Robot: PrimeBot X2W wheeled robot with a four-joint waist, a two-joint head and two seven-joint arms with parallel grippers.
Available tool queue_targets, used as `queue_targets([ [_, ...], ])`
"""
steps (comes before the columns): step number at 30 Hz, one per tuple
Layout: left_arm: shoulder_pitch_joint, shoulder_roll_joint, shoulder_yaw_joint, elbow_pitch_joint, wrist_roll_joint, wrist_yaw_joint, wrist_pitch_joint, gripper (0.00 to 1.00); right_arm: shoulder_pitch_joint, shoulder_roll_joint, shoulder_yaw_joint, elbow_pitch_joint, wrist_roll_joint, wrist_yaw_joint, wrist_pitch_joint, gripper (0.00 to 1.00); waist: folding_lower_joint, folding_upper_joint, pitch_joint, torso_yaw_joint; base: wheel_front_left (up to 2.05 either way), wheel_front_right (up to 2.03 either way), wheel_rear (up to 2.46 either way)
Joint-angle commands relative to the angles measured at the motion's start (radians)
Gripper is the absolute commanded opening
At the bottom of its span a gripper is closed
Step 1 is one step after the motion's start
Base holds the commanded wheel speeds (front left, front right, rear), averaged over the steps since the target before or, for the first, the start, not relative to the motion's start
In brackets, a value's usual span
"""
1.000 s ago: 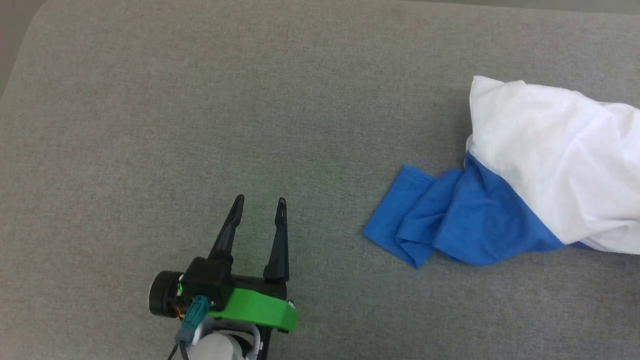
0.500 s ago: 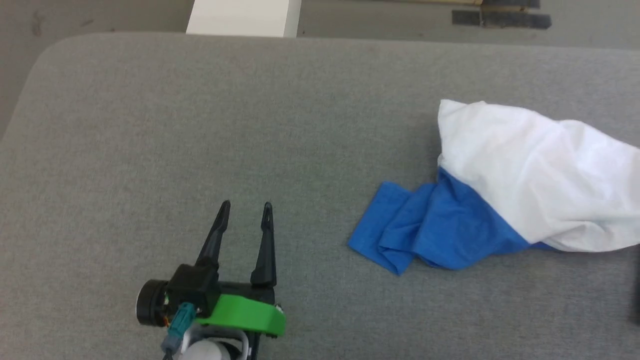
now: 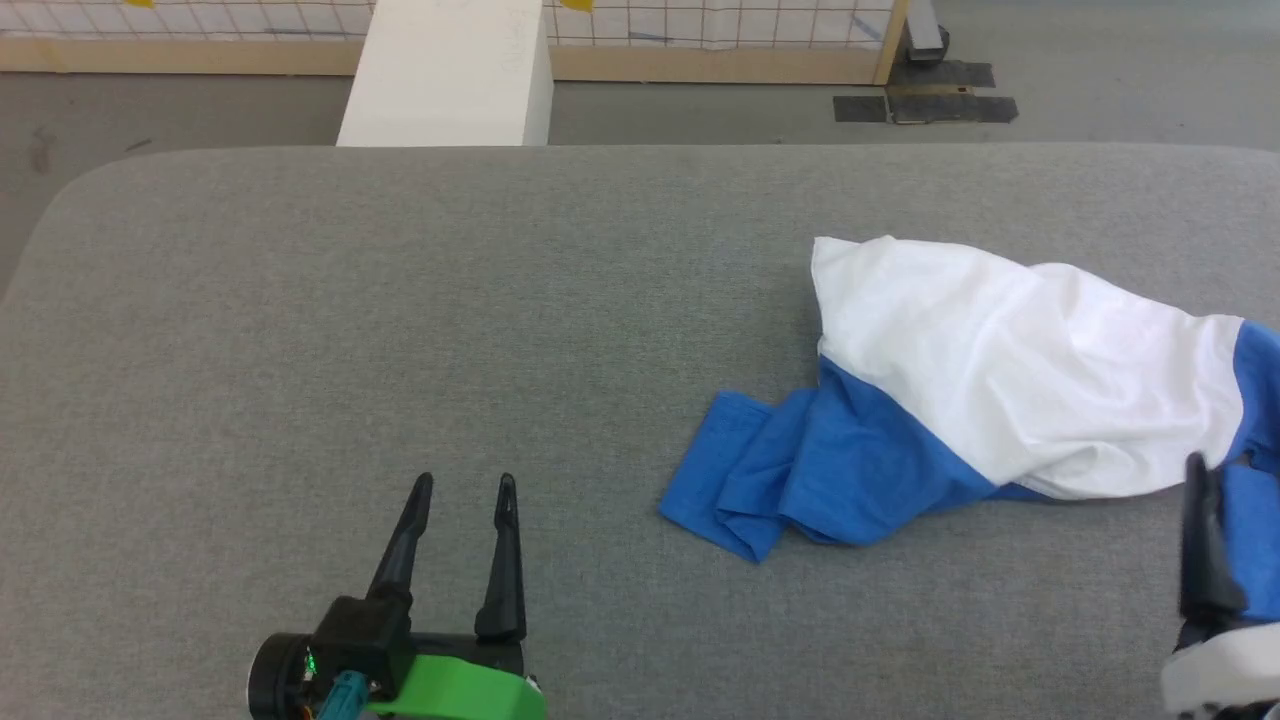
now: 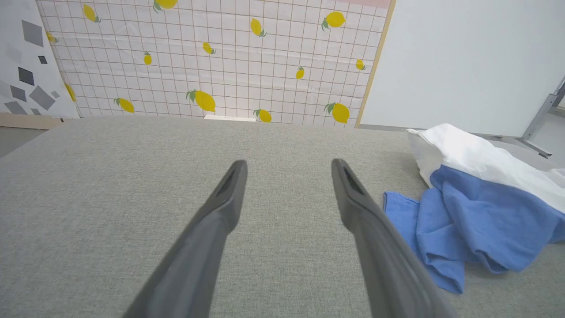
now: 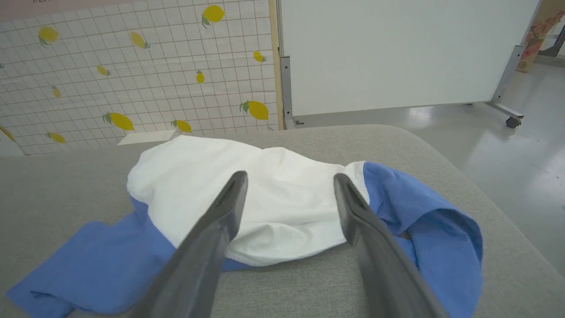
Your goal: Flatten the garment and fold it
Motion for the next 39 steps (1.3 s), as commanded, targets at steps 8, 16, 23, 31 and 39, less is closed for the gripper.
queue_targets([
  [8, -0.102, 0.003, -0.066, 0.048, 0.044, -0.061, -0.001, 1.0, 0.005, 0.002, 0.042, 0.084, 0.0, -0.002, -0.085, 1.0, 0.0, 0.0, 0.023, -0.017, 0.0, 0.0, 0.0],
  [16, -0.35, 0.022, -0.237, 0.213, 0.113, -0.18, 0.275, 1.0, -0.047, 0.002, 0.038, 0.085, -0.016, -0.002, -0.086, 1.0, 0.0, 0.0, 0.075, -0.014, 0.0, 0.0, 0.0],
  [23, -0.517, 0.056, -0.424, 0.391, 0.116, -0.208, 0.517, 1.0, -0.07, 0.002, 0.057, 0.075, -0.013, -0.002, -0.073, 1.0, 0.0, 0.0, 0.117, -0.03, 0.0, 0.0, 0.0],
  [31, -0.641, 0.128, -0.63, 0.549, 0.04, -0.209, 0.545, 0.36, -0.081, 0.002, 0.071, 0.076, -0.001, -0.002, -0.072, 1.0, 0.0, 0.0, 0.141, -0.05, 0.0, 0.0, 0.0],
  [39, -0.636, 0.11, -0.536, 0.533, -0.068, -0.166, 0.383, 0.0, -0.074, 0.002, 0.051, 0.075, 0.006, -0.002, -0.068, 1.0, 0.0, 0.0, 0.113, -0.011, 0.0, 0.0, 0.0],
])
